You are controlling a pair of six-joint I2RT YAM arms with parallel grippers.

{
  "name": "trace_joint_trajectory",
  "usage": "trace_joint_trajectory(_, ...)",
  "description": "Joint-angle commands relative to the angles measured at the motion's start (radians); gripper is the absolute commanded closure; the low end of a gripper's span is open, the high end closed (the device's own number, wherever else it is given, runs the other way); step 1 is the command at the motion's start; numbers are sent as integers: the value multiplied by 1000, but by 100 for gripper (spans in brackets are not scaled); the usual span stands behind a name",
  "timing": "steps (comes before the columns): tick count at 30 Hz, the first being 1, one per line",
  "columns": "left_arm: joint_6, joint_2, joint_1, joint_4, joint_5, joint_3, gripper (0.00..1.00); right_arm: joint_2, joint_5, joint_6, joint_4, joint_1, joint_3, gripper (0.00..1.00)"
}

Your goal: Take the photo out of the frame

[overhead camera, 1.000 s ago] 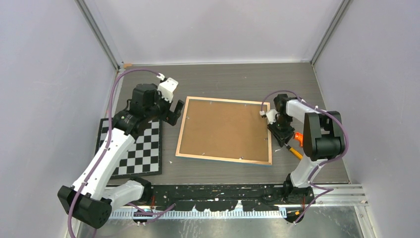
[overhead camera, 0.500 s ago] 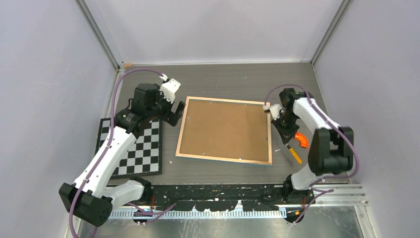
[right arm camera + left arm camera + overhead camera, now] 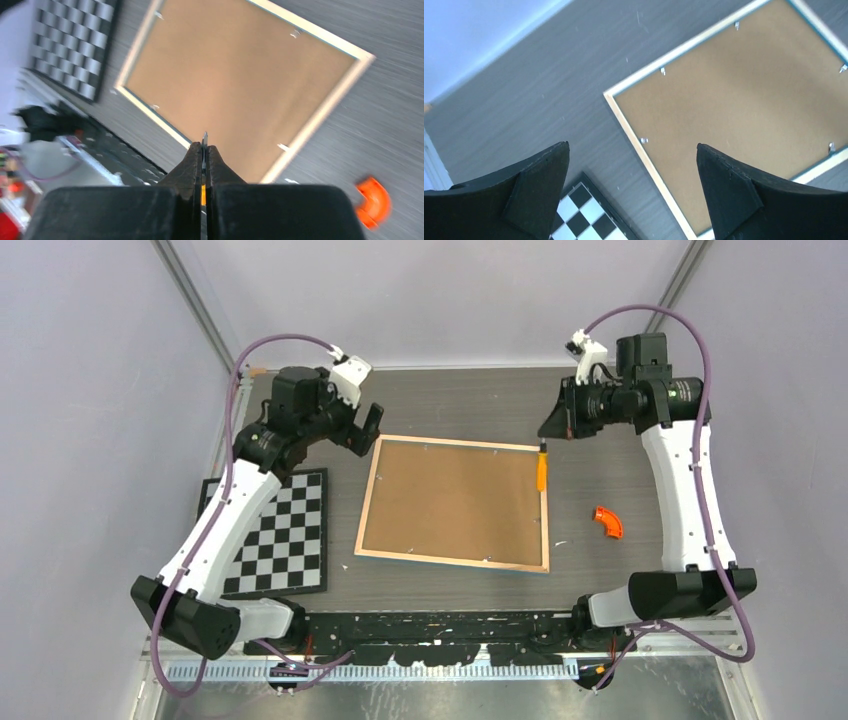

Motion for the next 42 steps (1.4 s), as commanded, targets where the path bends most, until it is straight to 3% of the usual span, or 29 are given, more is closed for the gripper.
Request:
trace_joint_trajectory(1,47,0,4,88,81,105,0,54,-266,310,170,-1,65,99)
trace_joint_trajectory(4,143,-22,-25,148,132,87,0,54,-374,534,346,-2,-7,99)
trace_joint_trajectory(7,300,-60,-133,228,120,37,0,52,-447,842,616,-2,-131,99)
trace_joint_trajectory(11,683,-92,-339,278,42,-65,0,84,-515,1117,796,-1,-251,99)
trace_joint_trajectory(14,873,-96,-439,364,26,-136,0,75,-517,1207,843,1,-320,99)
trace_joint_trajectory(19,923,-58,-545,481,-16,-172,2,55,-496,1395,969,15,-457,99)
trace_joint_trajectory(24,985,-35,-570,562,35,-223,7,50,-482,1333,845,25,-469,99)
trace_joint_trajectory(32,1159,-11,-580,492,139,-253,16,24,-482,1277,738,29,-497,99)
trace_joint_trajectory(36,1233,13,-589,498,139,-256,16,22,-489,1255,704,32,-507,99)
trace_joint_trajectory(42,1310,31,-592,518,130,-266,26,16,-503,1266,706,58,-555,100)
